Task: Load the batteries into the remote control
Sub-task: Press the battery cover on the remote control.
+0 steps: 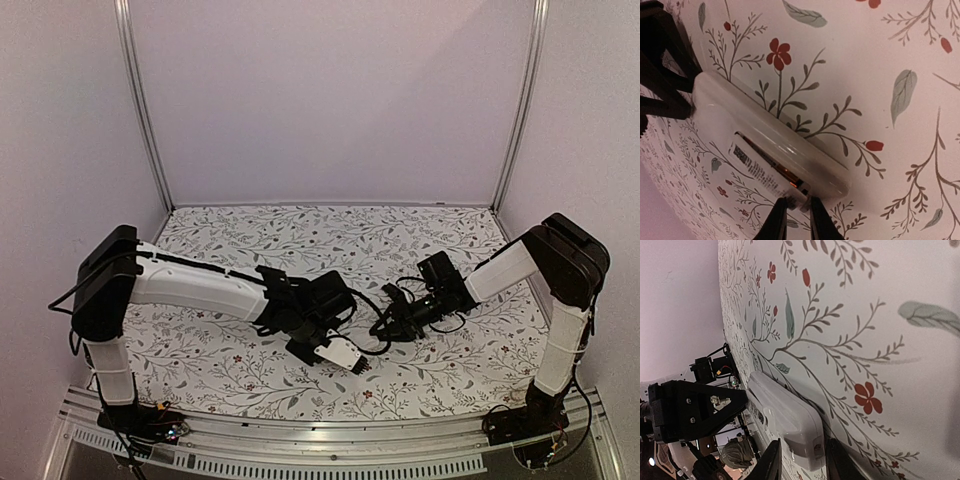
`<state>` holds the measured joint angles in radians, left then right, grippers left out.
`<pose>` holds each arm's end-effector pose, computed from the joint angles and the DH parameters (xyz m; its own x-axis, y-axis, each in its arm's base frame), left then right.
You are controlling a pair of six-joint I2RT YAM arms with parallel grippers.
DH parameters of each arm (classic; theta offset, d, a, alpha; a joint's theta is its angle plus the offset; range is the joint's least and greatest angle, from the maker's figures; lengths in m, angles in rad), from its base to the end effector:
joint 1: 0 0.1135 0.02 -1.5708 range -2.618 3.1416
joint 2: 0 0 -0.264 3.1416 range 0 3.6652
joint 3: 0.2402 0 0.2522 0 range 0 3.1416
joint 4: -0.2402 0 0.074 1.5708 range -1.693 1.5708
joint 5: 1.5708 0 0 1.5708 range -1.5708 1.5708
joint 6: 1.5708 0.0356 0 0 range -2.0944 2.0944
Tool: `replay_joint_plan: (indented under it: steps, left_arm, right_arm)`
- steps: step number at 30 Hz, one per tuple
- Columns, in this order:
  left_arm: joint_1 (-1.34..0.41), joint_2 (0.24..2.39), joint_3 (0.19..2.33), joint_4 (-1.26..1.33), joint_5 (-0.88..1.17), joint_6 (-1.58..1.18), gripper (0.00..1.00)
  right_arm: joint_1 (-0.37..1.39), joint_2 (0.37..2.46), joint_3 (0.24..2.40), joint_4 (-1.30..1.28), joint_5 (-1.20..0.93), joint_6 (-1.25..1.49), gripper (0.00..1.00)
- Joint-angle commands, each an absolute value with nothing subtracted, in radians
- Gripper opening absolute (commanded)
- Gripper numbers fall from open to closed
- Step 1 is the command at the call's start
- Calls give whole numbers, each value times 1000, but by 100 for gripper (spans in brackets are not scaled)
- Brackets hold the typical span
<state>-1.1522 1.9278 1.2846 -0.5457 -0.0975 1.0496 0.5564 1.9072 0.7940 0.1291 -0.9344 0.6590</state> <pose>0.1597 -0.3504 0.1604 0.5880 0.8017 -0.1072 0.7725 -0.5173 0.3682 0.2582 0.1943 0.0902 -0.9828 -0.1827 -0.0276 -0.1140 0.4824 0.8685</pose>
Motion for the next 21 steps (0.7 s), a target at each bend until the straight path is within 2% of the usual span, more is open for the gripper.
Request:
replay_joint_plan:
  steps: [1, 13, 21]
  left_arm:
    - [-1187, 1965, 1302, -594, -104, 1075, 18]
    - [-1210, 1983, 1346, -633, -149, 1084, 23]
    - [-1200, 2014, 1367, -632, -159, 1091, 19]
  right_arm:
    - [566, 1934, 807, 116, -925, 663, 30]
    - [569, 1932, 807, 115, -925, 667, 32]
    - [568, 1931, 807, 116, -928, 667, 32]
